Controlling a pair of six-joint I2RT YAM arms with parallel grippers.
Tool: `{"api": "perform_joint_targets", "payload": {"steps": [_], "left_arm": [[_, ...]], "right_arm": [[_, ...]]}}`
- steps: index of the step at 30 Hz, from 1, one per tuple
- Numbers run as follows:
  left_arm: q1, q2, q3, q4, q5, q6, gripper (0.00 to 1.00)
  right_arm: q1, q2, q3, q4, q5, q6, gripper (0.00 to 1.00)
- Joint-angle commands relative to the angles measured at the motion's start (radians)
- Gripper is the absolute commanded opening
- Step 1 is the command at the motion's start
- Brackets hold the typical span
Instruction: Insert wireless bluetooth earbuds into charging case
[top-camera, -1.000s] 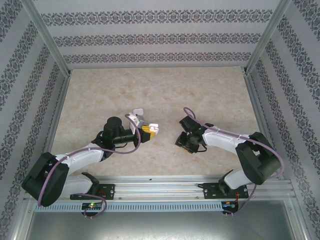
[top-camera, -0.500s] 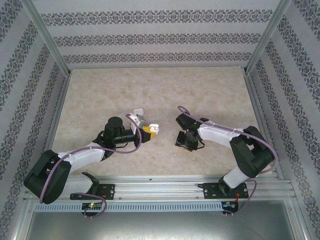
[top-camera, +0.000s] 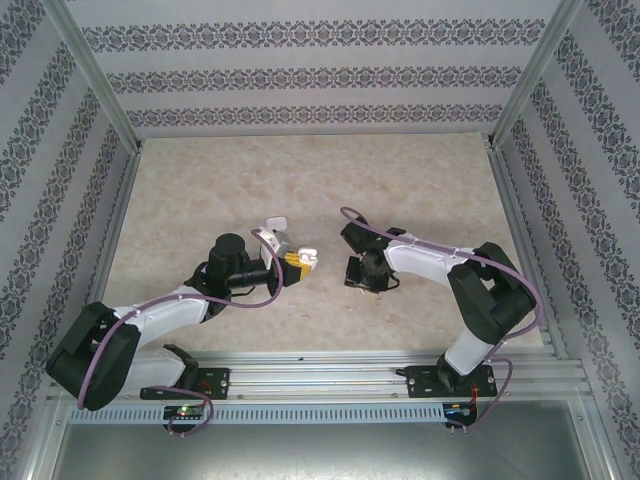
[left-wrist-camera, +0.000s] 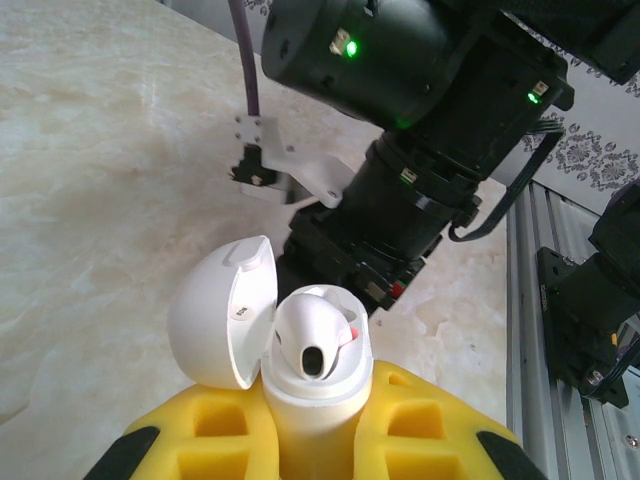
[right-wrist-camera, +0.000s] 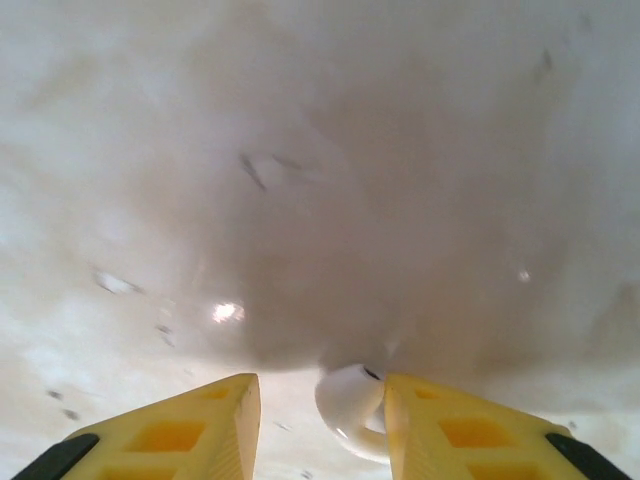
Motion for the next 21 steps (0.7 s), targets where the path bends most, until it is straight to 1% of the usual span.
{"api": "perform_joint_targets", "payload": {"steps": [1,10,21], "left_arm": [[-0.004,-0.011,0.030,0.007,0.029,0.022,0.00],[-0.004,-0.022,0.028,-0.011,0.024,0.032,0.00],[-0.005,-0.021,0.031,-0.010,0.024,0.026,0.00]], "right_arm": [[0.009,0.020,0.031,0.028,0.047,-0.021,0.38],[0.016,0.045,0.066,-0.022,0.045,-0.061,0.38],[0.013,0.097,0.143,-0.139,0.026,-0.233,0.39]]}}
